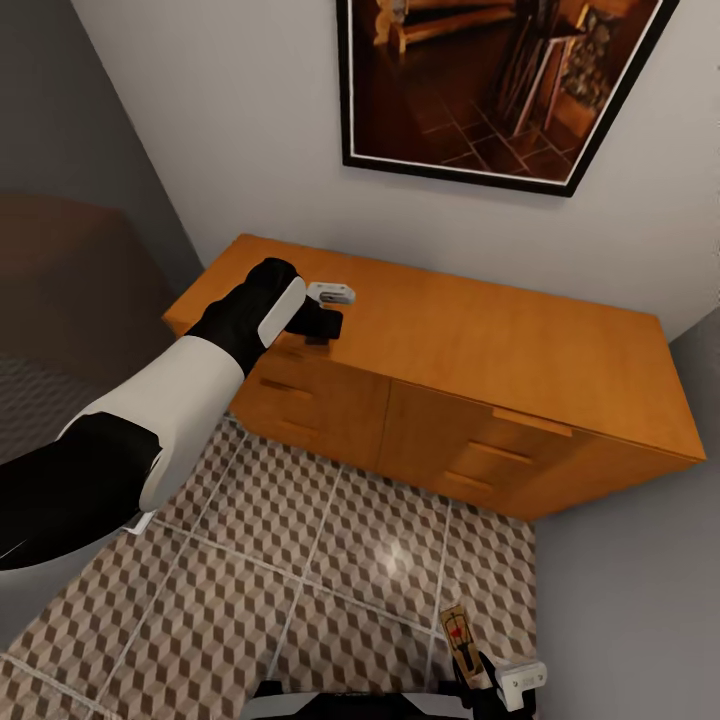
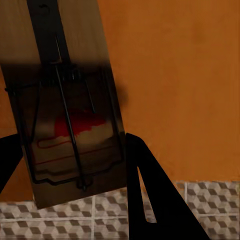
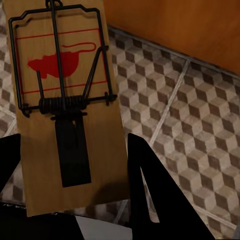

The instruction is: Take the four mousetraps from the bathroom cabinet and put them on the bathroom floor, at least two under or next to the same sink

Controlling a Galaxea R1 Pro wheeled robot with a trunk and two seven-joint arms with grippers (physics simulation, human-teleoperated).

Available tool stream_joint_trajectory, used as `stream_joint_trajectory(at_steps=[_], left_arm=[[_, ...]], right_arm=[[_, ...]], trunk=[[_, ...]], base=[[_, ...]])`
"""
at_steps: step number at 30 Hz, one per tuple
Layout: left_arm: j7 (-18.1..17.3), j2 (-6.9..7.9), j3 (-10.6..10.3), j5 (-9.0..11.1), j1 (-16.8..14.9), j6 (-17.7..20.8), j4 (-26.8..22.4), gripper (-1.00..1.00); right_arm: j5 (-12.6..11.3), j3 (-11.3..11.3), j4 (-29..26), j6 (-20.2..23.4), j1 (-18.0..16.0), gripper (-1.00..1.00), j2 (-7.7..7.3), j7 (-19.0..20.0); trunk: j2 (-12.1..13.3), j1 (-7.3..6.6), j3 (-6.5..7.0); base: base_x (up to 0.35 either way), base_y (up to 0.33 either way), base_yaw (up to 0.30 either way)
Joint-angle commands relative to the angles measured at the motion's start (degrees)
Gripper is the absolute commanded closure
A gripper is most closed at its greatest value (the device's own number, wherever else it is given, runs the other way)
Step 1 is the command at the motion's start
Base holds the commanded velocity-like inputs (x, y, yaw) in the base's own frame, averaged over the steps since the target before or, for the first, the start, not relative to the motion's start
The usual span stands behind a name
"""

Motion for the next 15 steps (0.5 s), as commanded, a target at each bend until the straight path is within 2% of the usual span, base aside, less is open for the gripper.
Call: stream_joint_trajectory(at_steps=[1,5,12,15], left_arm=[[0.3,0.04,-0.3,0.4,0.0,0.1,0.0,1.0],[0.3,0.04,-0.3,0.4,0.0,0.1,0.0,1.0],[0.3,0.04,-0.3,0.4,0.0,0.2,0.0,1.0],[0.3,0.04,-0.3,0.4,0.0,0.2,0.0,1.0]], right_arm=[[-0.7,0.1,0.1,-0.2,0.0,1.0,-0.01,0.8],[-0.7,0.1,0.1,-0.1,0.0,1.0,-0.01,0.8],[-0.7,0.1,0.1,-0.1,0.0,1.0,-0.01,0.8],[-0.7,0.1,0.1,-0.1,0.0,1.0,-0.01,0.8]], trunk=[[-0.1,0.0,-0.08],[-0.1,0.0,-0.08],[-0.1,0.0,-0.08],[-0.1,0.0,-0.08]], base=[[-0.306,0.101,0.0],[-0.26,0.064,0.0],[-0.043,0.008,0.0],[-0.191,0.001,0.0]])
